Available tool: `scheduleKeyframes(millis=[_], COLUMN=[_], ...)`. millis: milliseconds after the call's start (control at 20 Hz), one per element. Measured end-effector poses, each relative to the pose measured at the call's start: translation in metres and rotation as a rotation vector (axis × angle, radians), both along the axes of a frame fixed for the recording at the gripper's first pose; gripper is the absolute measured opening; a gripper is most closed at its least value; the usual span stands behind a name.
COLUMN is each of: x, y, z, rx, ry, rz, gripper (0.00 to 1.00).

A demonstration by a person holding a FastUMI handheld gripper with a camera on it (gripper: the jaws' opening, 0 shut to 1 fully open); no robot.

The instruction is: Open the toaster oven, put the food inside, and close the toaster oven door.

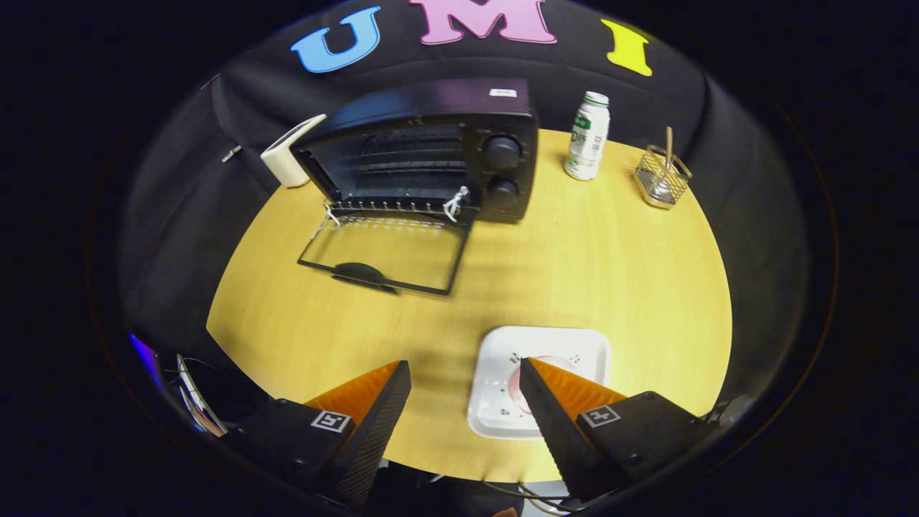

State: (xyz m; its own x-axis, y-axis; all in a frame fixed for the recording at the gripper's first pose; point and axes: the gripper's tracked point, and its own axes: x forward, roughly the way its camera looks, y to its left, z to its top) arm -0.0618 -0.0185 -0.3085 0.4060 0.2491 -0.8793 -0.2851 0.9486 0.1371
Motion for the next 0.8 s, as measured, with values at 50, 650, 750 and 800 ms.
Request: scheduleKeyframes(millis=[50, 650, 750, 800], x=[-0.001, 0.008, 0.007, 0.007], y=[-0.018, -0.134, -0.139, -0.140], z=[-0.004, -0.091, -0.104, -0.106], rx=[-0.017, -0.109, -0.120, -0.121], ry=[0.021, 0.243, 0.280, 0.300], rz=[0.001, -0.011, -0.003, -0.006], gripper=[1.00, 1.00, 0.96, 0.86])
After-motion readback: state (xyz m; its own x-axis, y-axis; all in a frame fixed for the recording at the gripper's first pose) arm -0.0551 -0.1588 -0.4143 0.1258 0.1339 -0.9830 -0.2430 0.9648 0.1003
